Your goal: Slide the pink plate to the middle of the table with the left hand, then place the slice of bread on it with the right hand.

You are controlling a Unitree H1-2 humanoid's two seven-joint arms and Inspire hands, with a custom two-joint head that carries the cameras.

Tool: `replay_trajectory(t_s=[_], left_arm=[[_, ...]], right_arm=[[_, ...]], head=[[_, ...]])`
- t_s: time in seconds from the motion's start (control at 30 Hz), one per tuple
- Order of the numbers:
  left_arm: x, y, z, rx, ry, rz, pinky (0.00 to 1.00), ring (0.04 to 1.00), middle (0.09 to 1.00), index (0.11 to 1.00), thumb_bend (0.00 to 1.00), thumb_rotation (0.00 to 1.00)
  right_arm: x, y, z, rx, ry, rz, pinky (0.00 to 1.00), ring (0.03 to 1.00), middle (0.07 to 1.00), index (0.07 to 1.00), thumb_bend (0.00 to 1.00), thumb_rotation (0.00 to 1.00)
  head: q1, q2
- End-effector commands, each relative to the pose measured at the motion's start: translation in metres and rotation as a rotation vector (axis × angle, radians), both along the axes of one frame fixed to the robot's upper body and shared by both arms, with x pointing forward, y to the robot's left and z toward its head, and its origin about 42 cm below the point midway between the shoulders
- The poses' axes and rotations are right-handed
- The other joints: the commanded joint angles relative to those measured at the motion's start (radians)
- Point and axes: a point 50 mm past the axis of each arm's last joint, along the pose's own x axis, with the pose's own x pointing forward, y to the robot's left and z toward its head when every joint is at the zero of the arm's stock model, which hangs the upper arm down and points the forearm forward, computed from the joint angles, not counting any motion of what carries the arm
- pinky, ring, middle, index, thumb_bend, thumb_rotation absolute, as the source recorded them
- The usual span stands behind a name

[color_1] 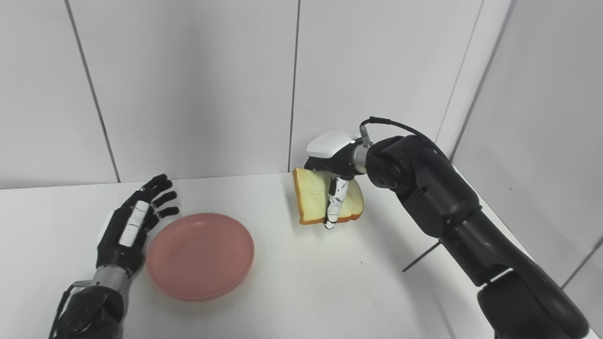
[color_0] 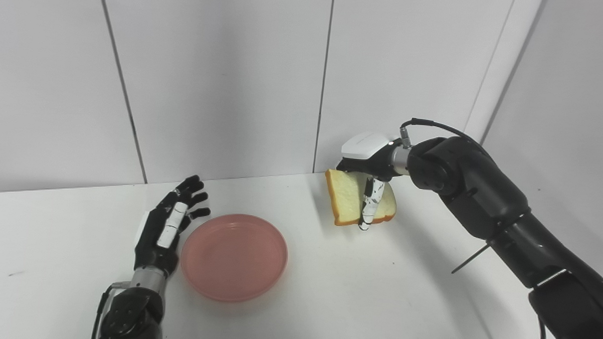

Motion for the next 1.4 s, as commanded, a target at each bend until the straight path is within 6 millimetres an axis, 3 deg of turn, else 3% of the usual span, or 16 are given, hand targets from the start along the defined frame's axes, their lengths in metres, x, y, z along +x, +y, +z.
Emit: replay_trajectory(t_s=[0.0,0.43,0.7,0.77,1.1,1.27,1.37], left_arm=[[-0.015,-0.014,-0.023,-0.006,0.045,-0.006,0.66,0.795,0.841,0.76,0.9,0.71],[-0.016,-0.04,-0.022,0.023,0.052,0.006,0.66,0.777,0.81,0.738,0.94,0.72],[-0.015,-0.04,-0.019,0.02,0.045,0.025,0.64,0.765,0.789,0.773,0.91,0.71],[-0.015,-0.04,-0.019,0.024,0.044,0.031,0.64,0.762,0.786,0.774,0.91,0.71],[-0.014,-0.035,-0.018,0.024,0.042,0.046,0.61,0.741,0.776,0.78,0.94,0.74],[-0.013,-0.034,-0.017,0.028,0.038,0.047,0.61,0.741,0.771,0.778,0.92,0.74],[-0.013,-0.034,-0.017,0.032,0.037,0.046,0.63,0.75,0.775,0.776,0.93,0.76]], right_arm=[[0.004,0.012,0.036,0.0,-0.086,0.051,0.43,0.496,0.582,0.689,0.74,0.42],[0.008,0.075,0.029,0.06,-0.109,0.198,0.4,0.468,0.566,0.688,0.73,0.41],[0.009,0.108,0.022,0.118,-0.094,0.269,0.35,0.418,0.511,0.665,0.72,0.35],[0.009,0.116,0.021,0.114,-0.093,0.291,0.38,0.45,0.538,0.672,0.72,0.37],[0.007,0.142,0.0,0.092,-0.063,0.352,0.45,0.509,0.596,0.693,0.73,0.39],[0.006,0.149,-0.012,0.097,-0.037,0.351,0.4,0.465,0.56,0.686,0.74,0.36],[0.005,0.152,-0.018,0.096,-0.033,0.356,0.43,0.502,0.587,0.675,0.75,0.37]], head=[[0.021,0.0],[0.151,-0.01],[0.206,-0.014],[0.212,-0.015],[0.225,-0.015],[0.222,-0.011],[0.22,-0.011]])
